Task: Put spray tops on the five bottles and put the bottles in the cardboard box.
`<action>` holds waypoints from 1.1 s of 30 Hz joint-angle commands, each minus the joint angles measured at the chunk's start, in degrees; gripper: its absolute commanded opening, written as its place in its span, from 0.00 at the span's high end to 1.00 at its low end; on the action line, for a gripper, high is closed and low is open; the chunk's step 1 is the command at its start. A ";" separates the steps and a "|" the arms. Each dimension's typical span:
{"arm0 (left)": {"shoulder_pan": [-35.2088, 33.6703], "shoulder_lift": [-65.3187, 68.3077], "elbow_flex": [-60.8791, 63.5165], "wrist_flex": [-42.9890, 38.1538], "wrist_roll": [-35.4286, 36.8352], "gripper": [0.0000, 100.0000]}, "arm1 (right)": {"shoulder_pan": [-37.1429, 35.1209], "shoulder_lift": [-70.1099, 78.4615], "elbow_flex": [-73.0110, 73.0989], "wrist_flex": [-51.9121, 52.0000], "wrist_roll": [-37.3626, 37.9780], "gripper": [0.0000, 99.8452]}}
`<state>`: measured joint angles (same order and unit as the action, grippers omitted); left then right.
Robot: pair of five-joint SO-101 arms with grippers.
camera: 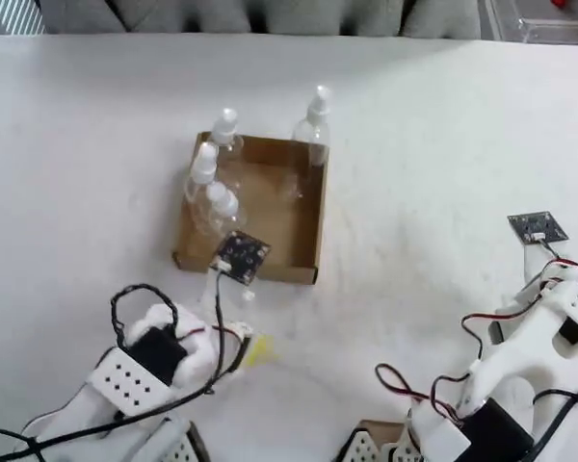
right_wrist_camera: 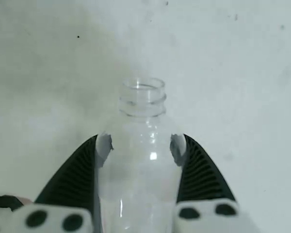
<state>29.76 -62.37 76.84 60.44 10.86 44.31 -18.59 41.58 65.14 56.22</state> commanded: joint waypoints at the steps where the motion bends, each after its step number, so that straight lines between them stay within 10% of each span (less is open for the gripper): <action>1: -1.71 -0.84 -4.57 1.67 8.09 0.56 | -0.75 -1.98 -0.44 0.57 0.44 0.98; 8: -5.49 12.79 -8.35 1.41 8.35 0.71 | -1.36 -1.98 -0.44 0.57 0.26 0.98; 17: -4.00 26.15 -12.84 6.59 8.44 0.52 | -1.45 -1.98 -0.35 0.66 0.44 0.98; 33: 1.63 37.41 -14.86 1.93 11.52 0.51 | -1.36 -1.98 -0.26 0.66 0.44 0.98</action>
<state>30.99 -30.29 67.16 64.40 19.56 43.34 -18.59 41.58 65.14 56.22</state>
